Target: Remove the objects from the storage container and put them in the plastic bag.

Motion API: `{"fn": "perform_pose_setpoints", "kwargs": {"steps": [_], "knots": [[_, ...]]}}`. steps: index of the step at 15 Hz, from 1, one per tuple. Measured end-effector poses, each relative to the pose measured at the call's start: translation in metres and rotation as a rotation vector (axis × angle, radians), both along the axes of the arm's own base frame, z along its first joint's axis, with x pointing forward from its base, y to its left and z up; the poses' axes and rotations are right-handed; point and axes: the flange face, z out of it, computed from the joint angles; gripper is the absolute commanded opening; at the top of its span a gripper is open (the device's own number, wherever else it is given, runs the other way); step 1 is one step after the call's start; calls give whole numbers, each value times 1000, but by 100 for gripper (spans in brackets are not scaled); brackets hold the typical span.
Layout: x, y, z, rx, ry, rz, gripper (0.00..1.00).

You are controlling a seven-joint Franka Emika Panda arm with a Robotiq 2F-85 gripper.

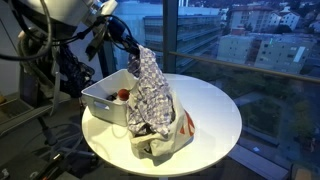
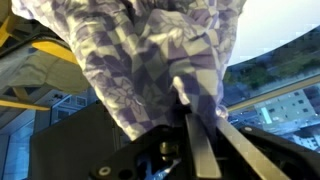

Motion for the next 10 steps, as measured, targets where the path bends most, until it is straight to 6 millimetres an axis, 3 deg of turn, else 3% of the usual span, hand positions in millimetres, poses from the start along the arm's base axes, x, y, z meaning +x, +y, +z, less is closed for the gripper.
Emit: {"fn": "perform_pose_setpoints", "kwargs": {"steps": [6,10], "knots": [[23,11,-28,201,-67,-36,2],[21,-10,-56,244,-35,-118,3]]}}
